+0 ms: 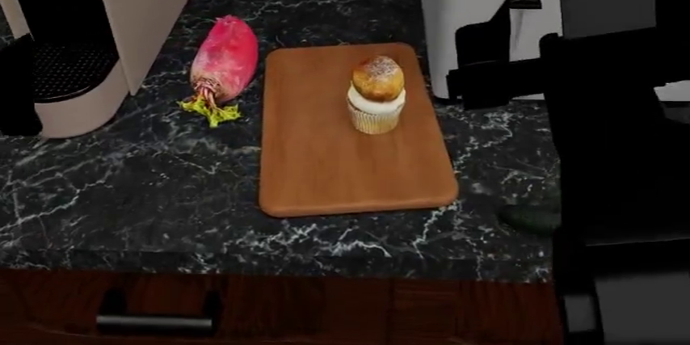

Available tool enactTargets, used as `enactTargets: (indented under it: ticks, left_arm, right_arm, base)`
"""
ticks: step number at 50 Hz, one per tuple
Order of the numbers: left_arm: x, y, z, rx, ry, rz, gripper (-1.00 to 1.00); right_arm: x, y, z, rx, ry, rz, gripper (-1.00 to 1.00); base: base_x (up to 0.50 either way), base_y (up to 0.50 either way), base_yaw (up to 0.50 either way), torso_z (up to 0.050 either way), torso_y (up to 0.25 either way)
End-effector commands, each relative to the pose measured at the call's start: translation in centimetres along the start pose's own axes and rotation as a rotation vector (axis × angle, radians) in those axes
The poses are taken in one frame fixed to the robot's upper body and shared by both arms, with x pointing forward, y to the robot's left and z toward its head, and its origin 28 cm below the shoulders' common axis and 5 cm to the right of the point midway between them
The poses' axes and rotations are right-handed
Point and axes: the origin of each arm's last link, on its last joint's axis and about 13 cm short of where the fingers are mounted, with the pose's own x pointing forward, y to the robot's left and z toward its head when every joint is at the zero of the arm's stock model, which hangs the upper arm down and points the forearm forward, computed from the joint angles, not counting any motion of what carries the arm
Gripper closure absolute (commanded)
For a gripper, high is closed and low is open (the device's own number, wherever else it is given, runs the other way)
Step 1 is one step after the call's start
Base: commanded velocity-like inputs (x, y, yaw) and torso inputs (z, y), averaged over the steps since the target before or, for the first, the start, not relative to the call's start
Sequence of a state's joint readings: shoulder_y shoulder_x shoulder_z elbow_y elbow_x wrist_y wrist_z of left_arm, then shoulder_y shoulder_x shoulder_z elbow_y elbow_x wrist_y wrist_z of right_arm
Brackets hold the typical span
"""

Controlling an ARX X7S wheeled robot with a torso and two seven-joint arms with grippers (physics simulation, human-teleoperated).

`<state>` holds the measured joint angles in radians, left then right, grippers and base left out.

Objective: Clear the non-vegetable object off the cutting board and place the vegetables onto it.

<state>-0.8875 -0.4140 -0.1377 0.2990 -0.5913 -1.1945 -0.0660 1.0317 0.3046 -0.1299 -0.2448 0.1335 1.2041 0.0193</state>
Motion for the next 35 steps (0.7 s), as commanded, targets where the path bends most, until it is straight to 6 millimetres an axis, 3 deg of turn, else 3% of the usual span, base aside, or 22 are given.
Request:
enactTargets:
  ticks: [1,22,35]
  left_arm:
    - [0.1,0.3,0.8,-0.016,0.015,-0.011,-1.0]
    - [-0.2,-0.4,0.8,0.008,0.023,-0.064,-1.0]
    - [-0.5,-0.1,0.9,0.005,0.013,-0.054,-1.0]
  right_arm:
    - [0.4,-0.3,0.3,0.005,0.018,0.008,-1.0]
    - [-0.1,-0.6,-1.4,0.005,0.051,0.002,-1.0]
    - [-1.5,0.1,-1.0,-0.03,-0.001,0.04,-1.0]
  base:
    - [0.5,0.0,0.0,0.0,0.0]
    - [0.5,-0.05,0.0,0.0,0.001]
    - [0.4,-0.08,0.0,0.0,0.0]
